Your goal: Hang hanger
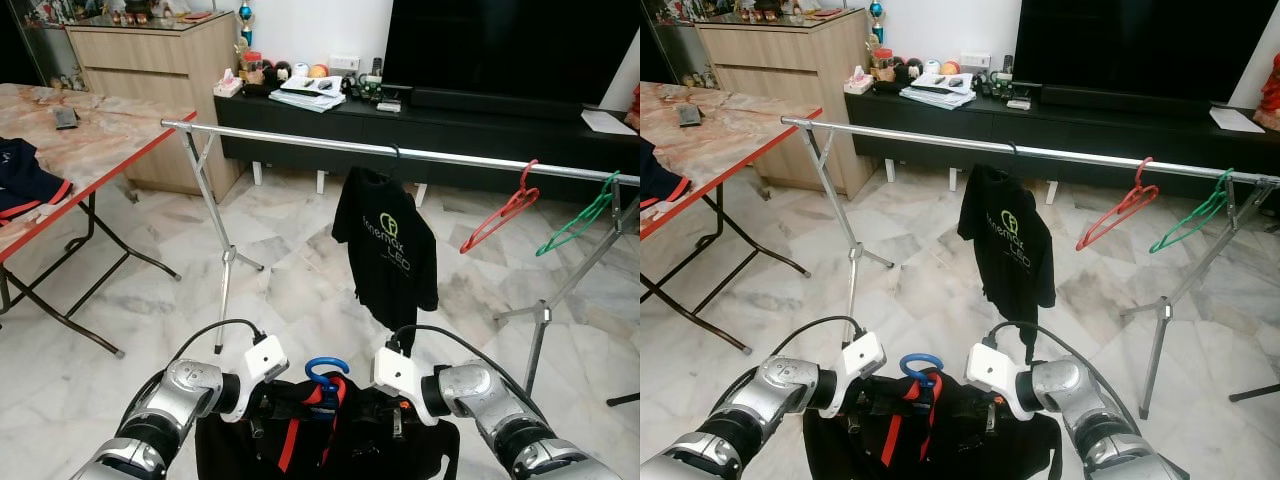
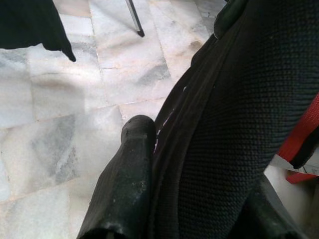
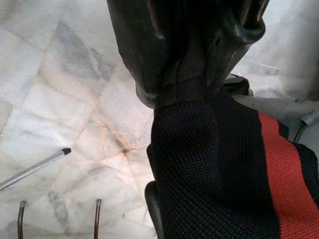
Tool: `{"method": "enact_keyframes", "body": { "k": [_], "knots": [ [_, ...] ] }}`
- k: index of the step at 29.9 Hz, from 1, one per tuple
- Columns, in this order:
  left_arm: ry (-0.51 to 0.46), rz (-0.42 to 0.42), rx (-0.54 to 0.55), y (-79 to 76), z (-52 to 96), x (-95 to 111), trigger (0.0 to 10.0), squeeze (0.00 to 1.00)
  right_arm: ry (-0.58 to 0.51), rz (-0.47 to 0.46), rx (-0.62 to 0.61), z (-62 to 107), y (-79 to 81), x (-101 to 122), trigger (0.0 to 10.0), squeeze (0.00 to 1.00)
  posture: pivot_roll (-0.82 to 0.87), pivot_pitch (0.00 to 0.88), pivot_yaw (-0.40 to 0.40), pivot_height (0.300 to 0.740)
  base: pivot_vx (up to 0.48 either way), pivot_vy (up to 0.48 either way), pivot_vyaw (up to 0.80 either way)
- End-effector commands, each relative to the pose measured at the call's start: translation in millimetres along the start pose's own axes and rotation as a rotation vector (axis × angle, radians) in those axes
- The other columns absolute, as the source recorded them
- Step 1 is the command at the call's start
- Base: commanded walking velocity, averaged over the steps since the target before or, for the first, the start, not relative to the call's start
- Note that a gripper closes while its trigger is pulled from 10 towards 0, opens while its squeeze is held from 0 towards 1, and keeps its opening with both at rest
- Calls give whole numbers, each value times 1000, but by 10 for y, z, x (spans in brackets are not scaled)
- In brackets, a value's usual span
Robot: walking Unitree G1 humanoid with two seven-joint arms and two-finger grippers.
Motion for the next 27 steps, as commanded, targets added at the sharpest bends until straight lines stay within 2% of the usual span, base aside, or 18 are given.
{"method": "enact_keyframes", "body": {
  "k": [1, 2, 3, 4, 5, 14, 17, 21, 27],
  "knots": [
    [-41, 4, -16, -36, -63, 77, 0, 0, -130, -53, -54, 30, -103, 214, 10000, 0, 23, 4, -40, 740, 0, 0, 0],
    [-43, 5, -16, -36, -63, 80, 0, 0, -130, -61, -49, 32, -100, 211, 10000, 71, 23, 4, -39, 740, 0, 0, 0],
    [-45, 6, -16, -36, -63, 82, 0, 0, -128, -69, -37, 34, -91, 205, 10000, 486, 23, 4, -39, 740, 0, 0, 0],
    [-45, 6, -16, -36, -63, 82, 0, 0, -128, -69, -37, 34, -91, 205, 10000, 486, 23, 4, -39, 740, 0, 0, 0],
    [-45, 6, -16, -34, -62, 85, 0, 0, -124, -75, -26, 35, -82, 199, 10000, 1000, 23, 4, -39, 740, 0, 0, 0],
    [-43, 1, -17, -23, -53, 98, 0, 0, -41, -44, 49, 62, -23, 131, 10000, 1000, 22, 3, -40, 740, 0, 0, 0],
    [-42, 15, 17, 24, -26, 82, 0, 0, 23, -7, 68, 77, -12, 81, 10000, 1000, 20, 5, -40, 740, 0, 0, 0],
    [-27, 13, 48, 61, -4, 53, 0, 0, 38, 4, 82, 94, -6, 72, 10000, 1000, 21, 8, -39, 740, 0, 0, 0],
    [23, 41, 236, 216, 94, -154, 0, 0, 108, 55, 83, 161, -21, -12, 10000, 1000, 10, 6, -32, 740, 0, 0, 0]
  ]
}}
Point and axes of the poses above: a point about 5 cm out from each wrist's last joint towards the gripper, its own z axis pointing back from the gripper into the wrist, its own x axis along the axis of the wrist's last joint, y = z × x, the point moved 5 cm from there along -z, pointing out of the wrist towards the gripper, and after that the axes turned 7 degrees about -z, right-handed, at the moved point
